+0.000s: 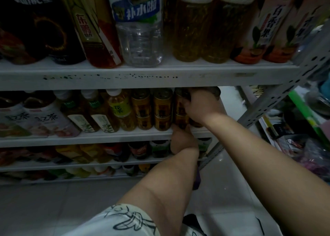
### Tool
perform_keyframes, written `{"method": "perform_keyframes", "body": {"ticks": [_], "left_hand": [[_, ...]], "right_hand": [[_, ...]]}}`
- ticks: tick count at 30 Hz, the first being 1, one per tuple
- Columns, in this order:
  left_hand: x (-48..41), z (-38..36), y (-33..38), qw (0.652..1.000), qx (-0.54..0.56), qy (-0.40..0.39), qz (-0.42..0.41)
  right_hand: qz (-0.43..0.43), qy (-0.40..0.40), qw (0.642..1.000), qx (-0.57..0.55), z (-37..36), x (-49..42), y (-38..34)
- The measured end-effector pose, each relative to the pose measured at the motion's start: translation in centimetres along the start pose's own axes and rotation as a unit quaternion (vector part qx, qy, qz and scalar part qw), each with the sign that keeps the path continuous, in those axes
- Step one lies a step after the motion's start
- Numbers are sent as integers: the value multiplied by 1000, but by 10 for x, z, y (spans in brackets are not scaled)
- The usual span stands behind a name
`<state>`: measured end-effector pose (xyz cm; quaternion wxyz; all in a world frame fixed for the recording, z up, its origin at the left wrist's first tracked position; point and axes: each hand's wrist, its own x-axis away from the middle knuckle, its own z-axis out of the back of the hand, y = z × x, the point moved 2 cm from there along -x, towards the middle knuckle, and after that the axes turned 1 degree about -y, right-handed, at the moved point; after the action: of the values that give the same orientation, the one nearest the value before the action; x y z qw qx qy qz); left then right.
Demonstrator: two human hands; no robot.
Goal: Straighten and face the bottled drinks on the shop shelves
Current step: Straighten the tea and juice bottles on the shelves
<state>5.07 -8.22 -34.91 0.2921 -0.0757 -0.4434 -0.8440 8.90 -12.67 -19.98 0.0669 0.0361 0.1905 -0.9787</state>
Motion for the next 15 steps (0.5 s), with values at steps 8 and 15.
{"method": "perform_keyframes", "body": {"ticks": [8,15], "left_hand": [[4,-1,1,1000,17,5,20],[6,4,-6,997,63,-11,30]], "right_hand": [[-13,-69,992,-104,8,3,3],[18,88,983,-162,19,30,20]]}}
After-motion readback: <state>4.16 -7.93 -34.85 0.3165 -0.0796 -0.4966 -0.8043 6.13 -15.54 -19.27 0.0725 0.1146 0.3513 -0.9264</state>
